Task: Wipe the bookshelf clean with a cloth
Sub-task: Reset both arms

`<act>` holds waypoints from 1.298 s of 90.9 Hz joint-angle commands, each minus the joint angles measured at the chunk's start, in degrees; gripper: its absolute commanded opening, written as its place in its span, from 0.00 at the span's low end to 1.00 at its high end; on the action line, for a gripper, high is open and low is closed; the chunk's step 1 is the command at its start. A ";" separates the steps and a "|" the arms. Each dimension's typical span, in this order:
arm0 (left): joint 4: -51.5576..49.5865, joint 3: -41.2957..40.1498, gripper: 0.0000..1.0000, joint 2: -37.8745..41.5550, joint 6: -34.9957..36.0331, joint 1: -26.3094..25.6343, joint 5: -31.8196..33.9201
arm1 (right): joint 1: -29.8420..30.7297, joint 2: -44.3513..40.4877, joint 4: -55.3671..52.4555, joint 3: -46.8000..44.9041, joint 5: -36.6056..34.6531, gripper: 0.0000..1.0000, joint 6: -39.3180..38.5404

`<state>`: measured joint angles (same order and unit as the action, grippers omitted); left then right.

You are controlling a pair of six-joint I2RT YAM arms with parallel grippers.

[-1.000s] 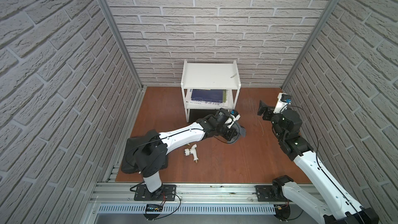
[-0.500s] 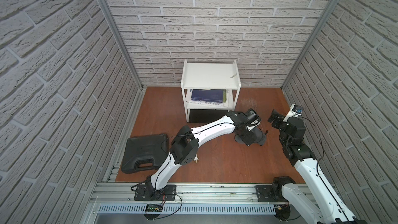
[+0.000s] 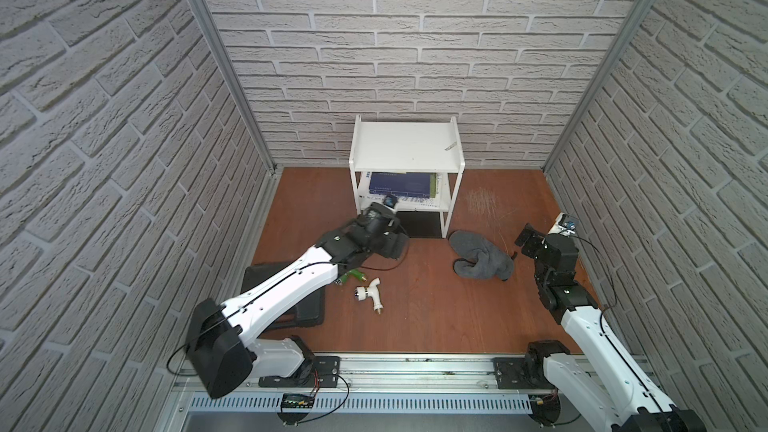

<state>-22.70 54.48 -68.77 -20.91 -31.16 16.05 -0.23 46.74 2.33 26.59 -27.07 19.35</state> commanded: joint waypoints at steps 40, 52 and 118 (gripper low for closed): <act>32.63 -31.12 0.98 12.48 5.05 34.64 13.56 | -0.78 9.34 12.41 -6.79 -8.05 0.99 -0.60; 44.41 -35.07 0.98 9.40 8.57 35.17 8.03 | -0.90 11.07 14.76 -7.54 -8.88 0.99 -0.72; 76.28 -34.36 0.98 -19.50 17.96 35.38 -7.75 | -0.67 32.85 55.56 -12.67 16.60 0.99 -15.85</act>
<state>46.19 21.19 -87.35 -4.43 4.23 10.46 -1.02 75.72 42.61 15.07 -18.70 7.55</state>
